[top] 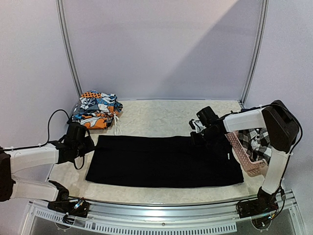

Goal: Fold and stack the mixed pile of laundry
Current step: Smooth out the rectangle-folded T-shirt at the center of the board.

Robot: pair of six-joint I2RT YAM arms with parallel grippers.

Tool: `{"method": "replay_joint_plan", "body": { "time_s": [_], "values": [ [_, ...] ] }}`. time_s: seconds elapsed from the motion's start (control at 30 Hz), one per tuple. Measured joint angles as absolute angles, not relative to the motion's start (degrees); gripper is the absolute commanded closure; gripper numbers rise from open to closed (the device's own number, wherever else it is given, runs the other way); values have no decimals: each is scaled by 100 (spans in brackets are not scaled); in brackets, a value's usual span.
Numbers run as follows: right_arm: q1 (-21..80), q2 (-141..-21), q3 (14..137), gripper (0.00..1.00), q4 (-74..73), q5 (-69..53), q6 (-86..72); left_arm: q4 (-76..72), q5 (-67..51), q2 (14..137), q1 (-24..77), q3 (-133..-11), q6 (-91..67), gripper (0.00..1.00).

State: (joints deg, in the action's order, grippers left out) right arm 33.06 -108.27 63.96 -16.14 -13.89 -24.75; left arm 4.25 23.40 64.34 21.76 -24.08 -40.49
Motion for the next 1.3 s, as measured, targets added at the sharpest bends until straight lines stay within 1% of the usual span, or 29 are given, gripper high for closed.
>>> {"method": "replay_joint_plan", "body": {
  "time_s": [0.03,0.07,0.23,0.47,0.67,0.83,1.07,1.2,1.3],
  "values": [
    [3332,-10814,6390,66,-1632,-1354,-2475,425,2340,6412,2176,-2399,-4049,53],
    [3339,-10792,6390,63,-1656,-1306,-2473,425,2340,6388,2176,-2390,-4049,53],
    [3330,-10713,6434,58,-1789,-1041,-2429,491,2329,6237,2182,-2342,-4027,53],
    [3155,-10713,6447,45,-1914,-902,-2342,528,2318,6064,2198,-2296,-3979,53],
    [3022,-10713,6447,41,-1938,-825,-2274,548,2316,6027,2202,-2255,-3918,53],
    [3017,-10698,6377,46,-1870,-895,-2235,550,2316,6023,2202,-2250,-3907,53],
    [3000,-10412,5920,59,-1649,-1253,-2200,550,2318,6023,2202,-2248,-3905,53],
    [3074,-10167,5728,69,-1636,-1476,-2226,548,2316,6023,2202,-2241,-3907,53],
    [3186,-9955,5645,73,-1627,-1619,-2228,548,2318,6023,2202,-2233,-3905,53]
  ]
}}
